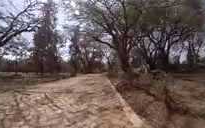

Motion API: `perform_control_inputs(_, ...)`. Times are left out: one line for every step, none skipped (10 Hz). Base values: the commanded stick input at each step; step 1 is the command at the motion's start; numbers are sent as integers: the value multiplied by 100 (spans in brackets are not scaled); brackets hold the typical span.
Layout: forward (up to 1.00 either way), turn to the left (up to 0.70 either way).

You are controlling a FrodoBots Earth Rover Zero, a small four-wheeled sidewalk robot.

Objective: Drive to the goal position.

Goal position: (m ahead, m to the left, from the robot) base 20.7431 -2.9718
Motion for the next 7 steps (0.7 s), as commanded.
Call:
perform_control_inputs(100, 0)
perform_control_inputs(100, 0)
perform_control_inputs(100, 0)
perform_control_inputs(100, 0)
perform_control_inputs(100, 0)
perform_control_inputs(100, 7)
perform_control_inputs(100, 18)
